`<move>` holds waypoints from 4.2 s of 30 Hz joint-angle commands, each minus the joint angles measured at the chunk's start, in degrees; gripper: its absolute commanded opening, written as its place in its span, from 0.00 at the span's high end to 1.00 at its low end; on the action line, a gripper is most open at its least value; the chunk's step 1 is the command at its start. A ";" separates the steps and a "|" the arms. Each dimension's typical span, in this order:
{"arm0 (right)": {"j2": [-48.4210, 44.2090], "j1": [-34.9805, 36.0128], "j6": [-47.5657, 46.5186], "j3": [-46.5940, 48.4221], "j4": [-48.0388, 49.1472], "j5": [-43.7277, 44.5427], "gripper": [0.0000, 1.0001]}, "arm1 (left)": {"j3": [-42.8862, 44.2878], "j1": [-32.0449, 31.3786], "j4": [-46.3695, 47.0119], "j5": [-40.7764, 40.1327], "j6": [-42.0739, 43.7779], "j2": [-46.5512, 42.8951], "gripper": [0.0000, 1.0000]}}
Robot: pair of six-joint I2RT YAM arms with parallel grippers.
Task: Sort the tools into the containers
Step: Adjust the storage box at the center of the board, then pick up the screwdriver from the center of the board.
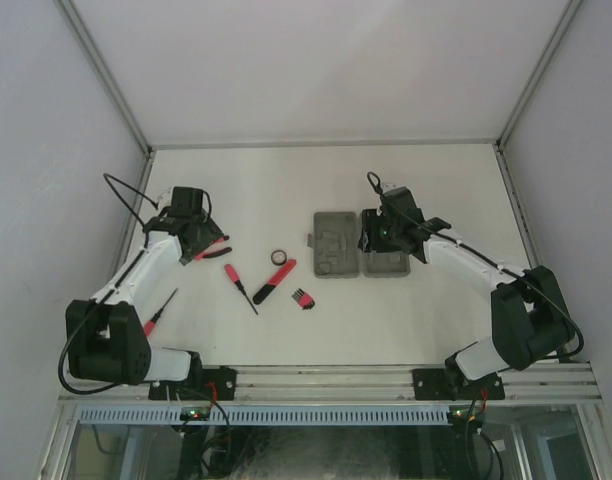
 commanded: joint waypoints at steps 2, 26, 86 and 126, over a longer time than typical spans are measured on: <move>-1.58 -0.35 2.63 -0.24 2.71 -0.36 0.51 | -2.72 -1.75 2.76 2.48 -1.34 1.57 0.25; -7.90 -0.95 5.17 -2.62 4.85 2.45 0.52 | -6.96 -9.89 5.83 1.83 -4.07 8.28 0.30; -18.29 -4.79 3.69 -2.17 4.84 -1.95 0.45 | -2.74 -10.62 7.31 -1.13 10.86 -8.66 1.00; -14.00 9.82 8.57 -4.85 33.06 -20.68 0.32 | 10.81 -24.71 20.72 21.10 14.17 -10.43 1.00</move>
